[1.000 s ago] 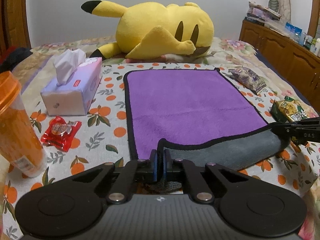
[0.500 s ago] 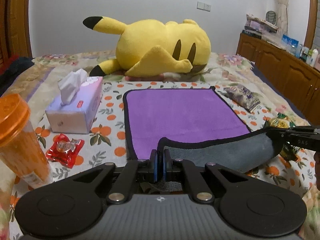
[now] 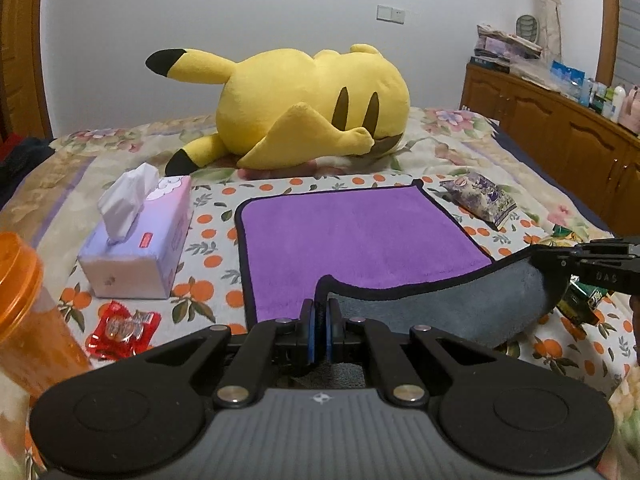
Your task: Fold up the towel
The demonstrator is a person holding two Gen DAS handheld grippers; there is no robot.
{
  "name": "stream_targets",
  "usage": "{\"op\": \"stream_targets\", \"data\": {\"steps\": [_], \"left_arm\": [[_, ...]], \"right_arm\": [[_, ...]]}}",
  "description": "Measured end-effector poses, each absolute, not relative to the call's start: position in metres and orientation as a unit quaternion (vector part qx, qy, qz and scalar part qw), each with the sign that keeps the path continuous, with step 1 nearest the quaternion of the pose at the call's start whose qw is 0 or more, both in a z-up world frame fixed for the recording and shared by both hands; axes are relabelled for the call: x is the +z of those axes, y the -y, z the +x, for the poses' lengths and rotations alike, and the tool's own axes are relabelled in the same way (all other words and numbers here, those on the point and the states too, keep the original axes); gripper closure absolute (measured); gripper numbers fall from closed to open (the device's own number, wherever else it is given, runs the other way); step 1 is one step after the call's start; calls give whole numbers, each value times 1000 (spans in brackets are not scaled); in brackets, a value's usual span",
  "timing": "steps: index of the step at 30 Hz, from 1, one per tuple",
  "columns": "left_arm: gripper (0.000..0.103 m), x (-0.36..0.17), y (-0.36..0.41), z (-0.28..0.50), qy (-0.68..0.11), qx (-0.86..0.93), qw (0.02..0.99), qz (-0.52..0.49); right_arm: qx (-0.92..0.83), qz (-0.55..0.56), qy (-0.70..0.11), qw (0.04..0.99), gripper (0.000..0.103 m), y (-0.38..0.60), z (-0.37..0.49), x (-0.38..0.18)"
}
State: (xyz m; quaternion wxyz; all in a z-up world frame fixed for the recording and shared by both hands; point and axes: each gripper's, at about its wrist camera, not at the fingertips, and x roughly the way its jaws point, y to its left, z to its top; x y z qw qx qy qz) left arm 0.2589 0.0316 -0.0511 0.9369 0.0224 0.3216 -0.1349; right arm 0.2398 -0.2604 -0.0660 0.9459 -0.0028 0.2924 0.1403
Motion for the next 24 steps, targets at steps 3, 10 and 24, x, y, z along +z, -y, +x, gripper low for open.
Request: {"op": "stream_targets", "data": {"steps": [3, 10, 24], "left_arm": [[97, -50, -32, 262, -320, -136, 937, 21], [97, -43, -26, 272, -308, -136, 941, 30], [97, -30, -26, 310, -297, -135, 945, 28]], "right_arm": [[140, -6, -291, 946, 99, 260, 243, -66], [144, -24, -280, 949, 99, 256, 252, -60], [151, -65, -263, 951, 99, 250, 289, -38]]}}
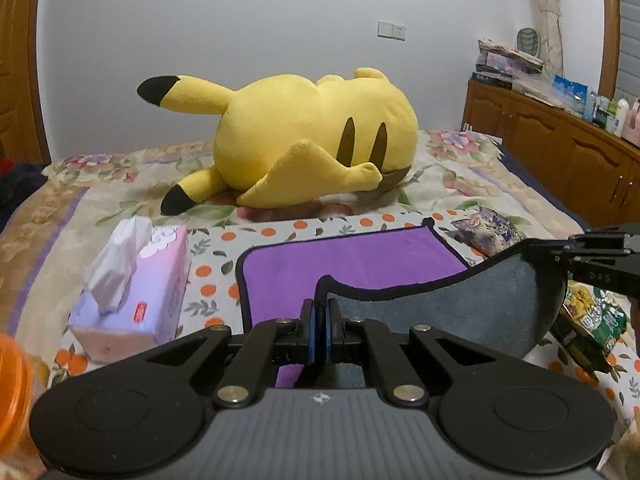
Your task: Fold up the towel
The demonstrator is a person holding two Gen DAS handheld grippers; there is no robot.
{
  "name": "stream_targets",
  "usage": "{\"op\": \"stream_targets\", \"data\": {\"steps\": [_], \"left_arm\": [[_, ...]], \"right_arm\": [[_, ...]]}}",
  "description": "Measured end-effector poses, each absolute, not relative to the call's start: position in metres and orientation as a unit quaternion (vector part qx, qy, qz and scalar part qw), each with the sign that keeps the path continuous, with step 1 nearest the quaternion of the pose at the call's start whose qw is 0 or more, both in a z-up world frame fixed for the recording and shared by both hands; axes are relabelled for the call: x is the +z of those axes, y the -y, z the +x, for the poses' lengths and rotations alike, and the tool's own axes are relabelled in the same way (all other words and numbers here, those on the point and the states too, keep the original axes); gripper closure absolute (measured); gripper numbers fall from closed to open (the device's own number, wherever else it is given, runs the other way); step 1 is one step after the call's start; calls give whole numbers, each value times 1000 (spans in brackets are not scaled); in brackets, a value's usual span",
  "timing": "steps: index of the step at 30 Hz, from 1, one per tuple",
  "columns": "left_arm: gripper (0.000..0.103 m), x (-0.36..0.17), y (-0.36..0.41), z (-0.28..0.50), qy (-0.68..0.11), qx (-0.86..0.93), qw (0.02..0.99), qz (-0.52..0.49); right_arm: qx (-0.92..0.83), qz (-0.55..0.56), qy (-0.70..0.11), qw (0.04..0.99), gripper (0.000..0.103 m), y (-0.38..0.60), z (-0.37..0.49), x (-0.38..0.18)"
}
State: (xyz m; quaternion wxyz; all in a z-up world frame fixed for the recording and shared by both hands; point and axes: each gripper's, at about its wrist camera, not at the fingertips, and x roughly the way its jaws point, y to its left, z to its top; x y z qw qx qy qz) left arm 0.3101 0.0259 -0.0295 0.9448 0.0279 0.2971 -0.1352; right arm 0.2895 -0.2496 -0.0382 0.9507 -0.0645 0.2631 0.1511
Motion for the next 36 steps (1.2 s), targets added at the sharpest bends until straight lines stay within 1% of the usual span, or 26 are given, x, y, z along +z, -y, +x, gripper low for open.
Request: {"op": "stream_targets", "data": {"steps": [6, 16, 27, 36], "left_arm": [[97, -19, -22, 332, -291, -133, 946, 52], [98, -15, -20, 362, -282, -116, 951, 52], [98, -21, -15, 389, -266, -88, 959, 40], [98, -32, -14, 400, -259, -71, 962, 55]], "right_arm": [[159, -93, -254, 950, 99, 241, 310, -27], [161, -105, -234, 953, 99, 233, 342, -15], [141, -105, -235, 956, 99, 232, 379, -27], [139, -107, -228, 958, 99, 229, 389, -37]]}}
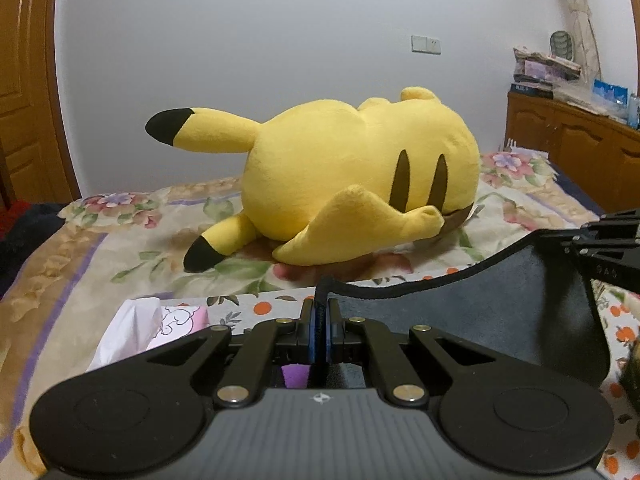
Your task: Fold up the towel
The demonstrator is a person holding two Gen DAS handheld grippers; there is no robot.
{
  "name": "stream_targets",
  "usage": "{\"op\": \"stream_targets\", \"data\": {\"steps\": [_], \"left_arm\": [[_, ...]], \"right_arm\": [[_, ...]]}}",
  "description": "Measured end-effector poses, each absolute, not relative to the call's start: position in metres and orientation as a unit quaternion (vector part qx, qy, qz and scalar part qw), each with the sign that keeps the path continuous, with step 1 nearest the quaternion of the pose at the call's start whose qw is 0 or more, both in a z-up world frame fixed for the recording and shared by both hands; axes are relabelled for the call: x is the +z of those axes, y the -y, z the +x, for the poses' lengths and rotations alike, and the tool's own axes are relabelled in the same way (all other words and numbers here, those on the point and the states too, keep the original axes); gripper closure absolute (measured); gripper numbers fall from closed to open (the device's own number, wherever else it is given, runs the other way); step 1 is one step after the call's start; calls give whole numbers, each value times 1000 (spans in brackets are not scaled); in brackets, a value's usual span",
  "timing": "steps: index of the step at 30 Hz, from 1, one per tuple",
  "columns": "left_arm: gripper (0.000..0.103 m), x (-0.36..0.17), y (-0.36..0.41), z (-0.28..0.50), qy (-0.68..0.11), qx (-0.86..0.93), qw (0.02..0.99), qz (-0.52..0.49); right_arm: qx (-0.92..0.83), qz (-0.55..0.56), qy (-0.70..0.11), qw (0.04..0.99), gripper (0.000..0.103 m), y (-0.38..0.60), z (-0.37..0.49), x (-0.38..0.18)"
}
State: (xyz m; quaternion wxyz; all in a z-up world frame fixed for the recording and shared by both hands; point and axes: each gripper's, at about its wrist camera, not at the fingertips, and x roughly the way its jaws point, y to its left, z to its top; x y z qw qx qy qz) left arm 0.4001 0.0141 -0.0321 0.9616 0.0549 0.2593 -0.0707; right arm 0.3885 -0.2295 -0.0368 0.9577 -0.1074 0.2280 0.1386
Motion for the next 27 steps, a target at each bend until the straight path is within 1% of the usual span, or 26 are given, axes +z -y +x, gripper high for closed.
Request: {"op": "stream_targets", "data": {"steps": [13, 17, 27], "left_arm": [[97, -40, -16, 427, -256, -45, 964, 46], [97, -48, -12, 437, -260, -38, 964, 49], [97, -74, -3, 457, -286, -27, 956, 68]], "right_arm": [[113, -108, -225, 962, 99, 230, 410, -48], [105, -124, -230, 960, 99, 226, 417, -54], [88, -138, -275, 948, 99, 219, 433, -77]]}}
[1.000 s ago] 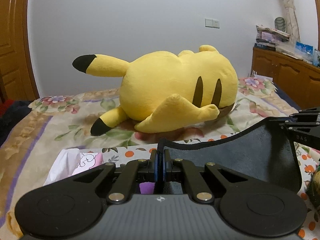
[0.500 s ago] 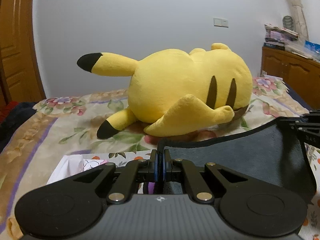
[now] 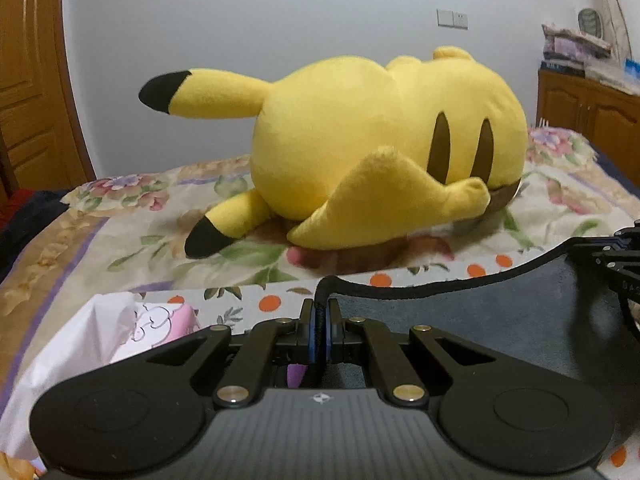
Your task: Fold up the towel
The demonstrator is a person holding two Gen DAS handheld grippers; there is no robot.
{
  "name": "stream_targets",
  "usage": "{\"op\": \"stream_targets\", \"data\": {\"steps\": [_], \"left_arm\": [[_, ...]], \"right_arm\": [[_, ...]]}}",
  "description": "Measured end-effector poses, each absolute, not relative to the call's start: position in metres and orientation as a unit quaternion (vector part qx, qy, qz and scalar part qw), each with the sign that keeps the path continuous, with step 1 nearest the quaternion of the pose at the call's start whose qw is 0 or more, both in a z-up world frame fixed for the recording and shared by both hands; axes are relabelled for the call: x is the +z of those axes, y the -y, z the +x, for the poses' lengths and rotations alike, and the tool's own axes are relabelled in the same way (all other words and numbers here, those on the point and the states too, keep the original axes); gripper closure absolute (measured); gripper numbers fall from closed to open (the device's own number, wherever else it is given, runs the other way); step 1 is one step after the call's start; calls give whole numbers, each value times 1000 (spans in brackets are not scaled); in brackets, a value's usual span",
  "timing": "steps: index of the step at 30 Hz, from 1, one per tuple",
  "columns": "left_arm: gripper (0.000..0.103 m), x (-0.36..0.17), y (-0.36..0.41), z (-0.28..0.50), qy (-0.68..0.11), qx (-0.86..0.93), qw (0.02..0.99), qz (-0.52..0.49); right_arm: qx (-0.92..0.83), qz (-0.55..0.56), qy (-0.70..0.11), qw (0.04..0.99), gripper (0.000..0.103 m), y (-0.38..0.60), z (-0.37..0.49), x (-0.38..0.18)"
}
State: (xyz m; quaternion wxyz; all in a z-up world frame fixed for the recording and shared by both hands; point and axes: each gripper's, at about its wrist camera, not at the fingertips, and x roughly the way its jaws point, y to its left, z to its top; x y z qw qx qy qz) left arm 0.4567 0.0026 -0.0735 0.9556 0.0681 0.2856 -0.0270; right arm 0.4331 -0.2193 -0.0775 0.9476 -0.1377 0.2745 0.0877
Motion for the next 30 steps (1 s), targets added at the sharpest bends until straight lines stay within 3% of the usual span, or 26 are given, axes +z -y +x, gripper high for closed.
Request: {"op": "stream_targets", "data": {"steps": [11, 13, 17, 30], "left_arm": [[95, -85, -3, 461, -300, -24, 951, 74], [89, -87, -4, 460, -302, -21, 950, 74], [75, -89, -6, 455, -304, -22, 950, 71], [68, -73, -5, 390, -318, -53, 945, 55]], "right_arm": [[84, -134, -294, 943, 98, 219, 436, -85], [78, -131, -290, 945, 91, 219, 435, -84], [75, -123, -290, 946, 90, 221, 432, -81], [114, -68, -299, 945, 90, 222, 359, -62]]}}
